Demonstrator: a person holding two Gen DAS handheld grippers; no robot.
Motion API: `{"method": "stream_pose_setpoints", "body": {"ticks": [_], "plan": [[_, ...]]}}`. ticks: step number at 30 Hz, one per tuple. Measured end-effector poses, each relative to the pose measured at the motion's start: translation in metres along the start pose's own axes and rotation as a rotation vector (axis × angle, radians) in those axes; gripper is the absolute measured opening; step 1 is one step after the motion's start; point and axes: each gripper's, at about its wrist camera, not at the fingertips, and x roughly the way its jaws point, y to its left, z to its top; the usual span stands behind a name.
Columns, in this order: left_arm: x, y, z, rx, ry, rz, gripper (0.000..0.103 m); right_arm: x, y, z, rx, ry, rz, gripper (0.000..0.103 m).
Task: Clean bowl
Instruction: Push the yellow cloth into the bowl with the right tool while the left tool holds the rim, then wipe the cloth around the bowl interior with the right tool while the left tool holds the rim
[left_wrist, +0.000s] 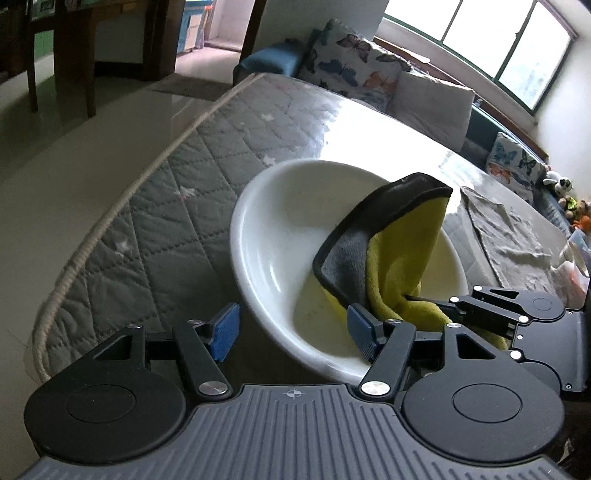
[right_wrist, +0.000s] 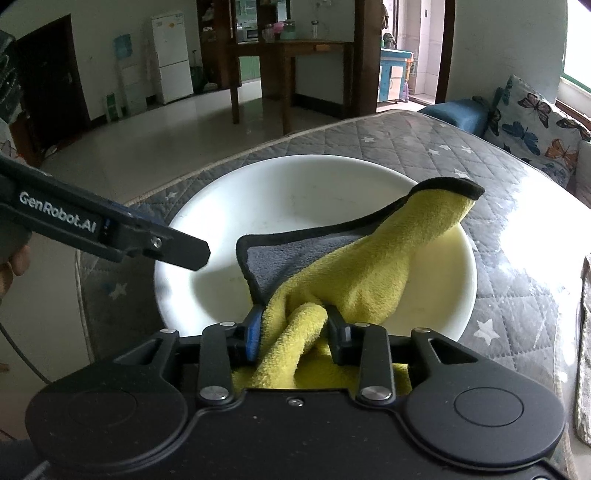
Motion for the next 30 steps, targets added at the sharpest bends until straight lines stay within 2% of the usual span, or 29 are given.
{"method": "stream_pose_setpoints", "body": {"ticks": [2, 7, 9, 13, 17, 26, 30], "plan": [[0.004, 0.001, -0.001, -0.011, 0.012, -0.002, 0.061, 0.000, 0.000, 0.000, 0.000, 0.001, 0.001, 0.044], [0.013, 0.003, -0.005, -0.029, 0.049, -0.010, 0.035, 0.000, 0.001, -0.001, 0.009, 0.001, -0.001, 0.048], [0.016, 0.004, -0.007, -0.035, 0.061, -0.010, 0.031, 0.000, 0.001, -0.001, 0.012, 0.001, -0.003, 0.048], [0.018, 0.002, -0.011, -0.046, 0.060, -0.004, 0.031, 0.000, 0.002, -0.001, 0.020, 0.001, -0.005, 0.048], [0.018, -0.006, -0.012, -0.011, 0.053, 0.035, 0.032, 0.000, 0.003, -0.001, 0.027, 0.001, -0.007, 0.048], [0.019, -0.018, -0.009, 0.065, 0.034, 0.105, 0.032, -0.003, 0.006, -0.003, 0.050, 0.003, 0.014, 0.041], [0.026, -0.019, -0.004, 0.065, 0.039, 0.124, 0.032, -0.005, 0.003, -0.003, 0.084, 0.003, 0.032, 0.039]]}}
